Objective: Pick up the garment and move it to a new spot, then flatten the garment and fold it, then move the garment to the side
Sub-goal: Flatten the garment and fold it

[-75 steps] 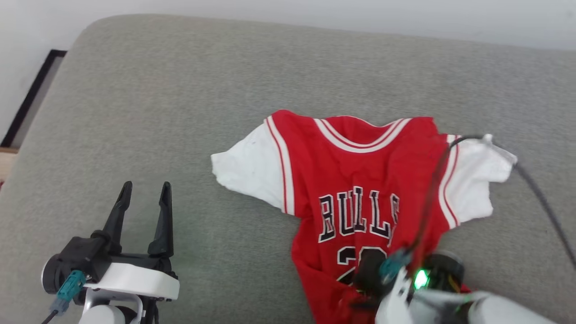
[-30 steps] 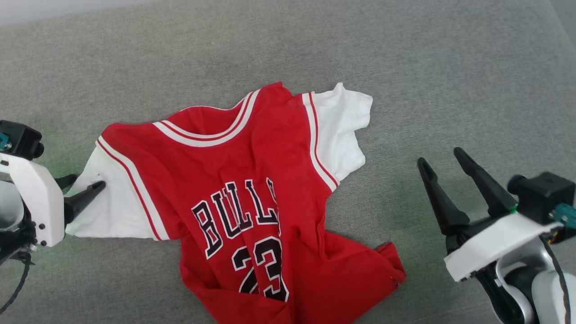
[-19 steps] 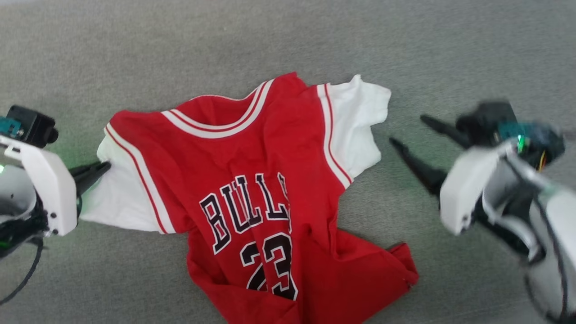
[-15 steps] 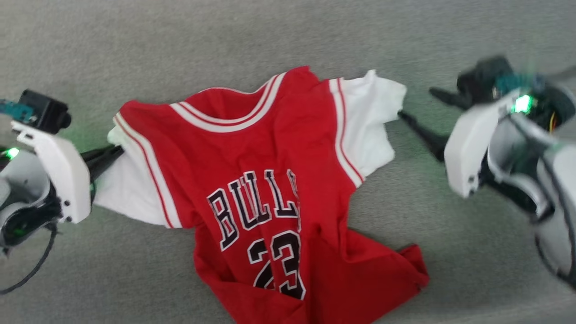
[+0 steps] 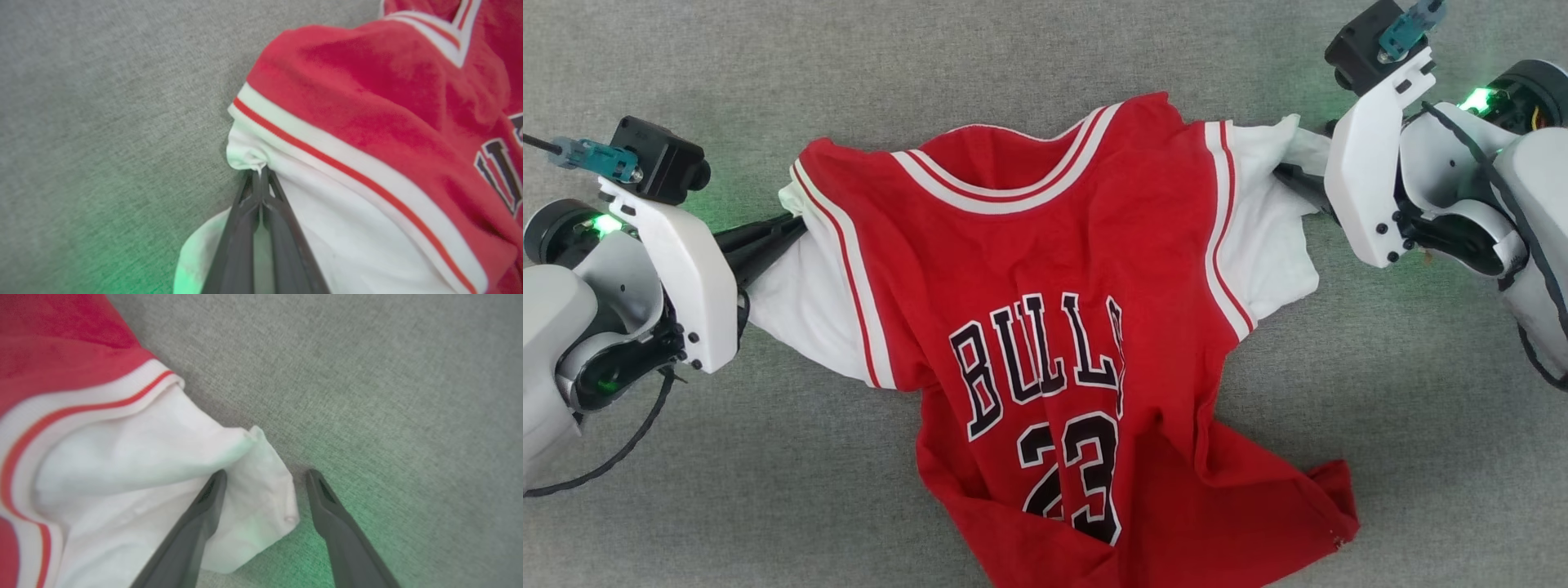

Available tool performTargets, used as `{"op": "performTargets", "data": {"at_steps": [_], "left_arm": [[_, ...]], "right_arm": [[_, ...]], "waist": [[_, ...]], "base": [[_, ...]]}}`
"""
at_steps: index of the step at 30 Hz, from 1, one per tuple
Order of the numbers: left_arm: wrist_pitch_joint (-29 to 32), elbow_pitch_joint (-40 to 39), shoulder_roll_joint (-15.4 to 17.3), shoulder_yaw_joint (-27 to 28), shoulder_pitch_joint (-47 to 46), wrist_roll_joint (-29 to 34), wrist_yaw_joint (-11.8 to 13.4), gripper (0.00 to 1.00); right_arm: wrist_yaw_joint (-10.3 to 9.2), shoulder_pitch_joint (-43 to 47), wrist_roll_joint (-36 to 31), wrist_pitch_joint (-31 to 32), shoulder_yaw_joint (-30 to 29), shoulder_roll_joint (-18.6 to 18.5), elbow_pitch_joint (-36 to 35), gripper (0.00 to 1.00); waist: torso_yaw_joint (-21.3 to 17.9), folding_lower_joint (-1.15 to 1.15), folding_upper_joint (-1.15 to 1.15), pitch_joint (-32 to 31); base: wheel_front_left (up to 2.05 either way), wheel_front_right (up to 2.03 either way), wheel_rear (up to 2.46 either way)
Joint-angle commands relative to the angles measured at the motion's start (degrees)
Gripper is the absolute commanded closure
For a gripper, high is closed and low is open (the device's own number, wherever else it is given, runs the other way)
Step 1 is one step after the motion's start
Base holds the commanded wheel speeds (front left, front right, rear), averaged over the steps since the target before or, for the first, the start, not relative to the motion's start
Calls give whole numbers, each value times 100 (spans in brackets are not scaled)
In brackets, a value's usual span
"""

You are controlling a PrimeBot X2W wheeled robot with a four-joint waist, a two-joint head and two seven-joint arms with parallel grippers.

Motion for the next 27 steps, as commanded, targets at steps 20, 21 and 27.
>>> {"op": "performTargets", "data": {"at_steps": [20, 21, 27], "left_arm": [[-1393, 623, -399, 203, -940, -618, 24, 100], [-1474, 702, -439, 302, -1126, -676, 24, 100], [-1967, 1703, -923, 1048, -2562, -932, 24, 100]], "right_arm": [[-4, -1193, 517, -2351, -178, -129, 1233, 100], [-4, -1356, 455, -2475, -320, -97, 1393, 100], [-4, -2711, -157, -3666, -1413, 378, 2751, 100]], "waist": [[-79, 0, 0, -488], [-88, 0, 0, -464], [-138, 0, 0, -242]], "base": [[0, 0, 0], [0, 0, 0], [0, 0, 0]]}}
